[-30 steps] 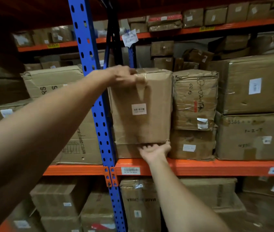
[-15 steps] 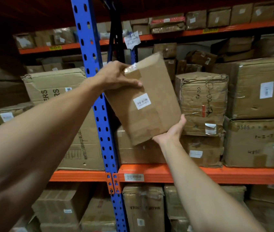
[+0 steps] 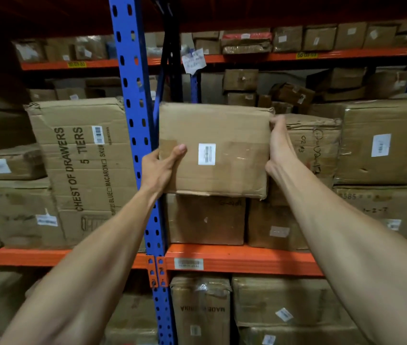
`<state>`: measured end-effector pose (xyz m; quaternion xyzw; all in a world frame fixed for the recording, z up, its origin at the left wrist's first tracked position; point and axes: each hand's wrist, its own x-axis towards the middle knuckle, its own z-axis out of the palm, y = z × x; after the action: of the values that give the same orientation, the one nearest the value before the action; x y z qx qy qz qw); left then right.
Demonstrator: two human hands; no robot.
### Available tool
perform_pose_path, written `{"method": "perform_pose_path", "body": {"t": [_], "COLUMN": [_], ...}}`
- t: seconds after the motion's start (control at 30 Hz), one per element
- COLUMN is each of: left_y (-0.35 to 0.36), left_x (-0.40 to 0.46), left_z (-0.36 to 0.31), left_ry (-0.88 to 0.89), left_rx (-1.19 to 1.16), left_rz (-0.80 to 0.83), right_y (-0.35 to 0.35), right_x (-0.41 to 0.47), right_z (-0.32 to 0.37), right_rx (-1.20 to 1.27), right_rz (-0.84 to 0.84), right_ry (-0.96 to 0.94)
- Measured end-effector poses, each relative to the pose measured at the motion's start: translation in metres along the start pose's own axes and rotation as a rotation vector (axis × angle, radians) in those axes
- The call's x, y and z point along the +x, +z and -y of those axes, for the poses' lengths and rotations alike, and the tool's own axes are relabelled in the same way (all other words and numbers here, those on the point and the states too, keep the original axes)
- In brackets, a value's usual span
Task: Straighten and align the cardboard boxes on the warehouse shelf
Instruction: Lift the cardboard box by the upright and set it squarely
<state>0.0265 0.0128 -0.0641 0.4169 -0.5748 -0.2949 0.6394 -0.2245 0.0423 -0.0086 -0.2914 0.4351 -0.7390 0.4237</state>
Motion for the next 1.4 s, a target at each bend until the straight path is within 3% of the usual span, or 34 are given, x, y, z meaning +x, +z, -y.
{"method": "perform_pose_path", "body": {"t": [0.2,0.33,0.5,0.6,0.7,0.77,0.9,1.07,1.23,1.4], "left_y": [-0.004,-0.011,0.006,0.019,0.042,0.058,0.074,0.069,0.049,0.021], "left_x": [-0.029,-0.014,0.02,0.044,0.047,0.044,0.05,0.058,0.069,0.078], "left_z": [0.043,0.031,-0.04,-0.069,-0.093,-0.1,-0.1,-0.096,-0.098,-0.103], "left_ry": [-0.123,-0.009,0.244,0.335,0.295,0.193,0.084,0.079,0.129,0.256], "left_rx": [0.006,0.122,0.588,1.012,1.208,1.211,1.203,1.198,1.157,0.903], "left_rz": [0.038,0.108,0.149,0.256,0.428,0.521,0.575,0.606,0.67,0.611], "right_y": [-0.018,-0.015,-0.032,-0.039,-0.048,-0.047,-0.027,-0.001,0.007,0.015], "right_x": [-0.018,-0.022,-0.021,-0.046,-0.056,-0.061,-0.057,-0.035,-0.014,0.005], "right_z": [-0.049,-0.05,-0.08,-0.092,-0.117,-0.136,-0.165,-0.171,-0.154,-0.096], "right_rx": [-0.034,-0.027,0.161,0.335,0.475,0.545,0.866,1.098,0.924,0.675], "right_rz": [-0.032,-0.012,-0.151,-0.299,-0.424,-0.394,-0.126,-0.038,0.043,0.026], "right_ry": [-0.012,-0.036,-0.043,0.11,0.302,0.431,0.601,0.515,0.336,0.187]}}
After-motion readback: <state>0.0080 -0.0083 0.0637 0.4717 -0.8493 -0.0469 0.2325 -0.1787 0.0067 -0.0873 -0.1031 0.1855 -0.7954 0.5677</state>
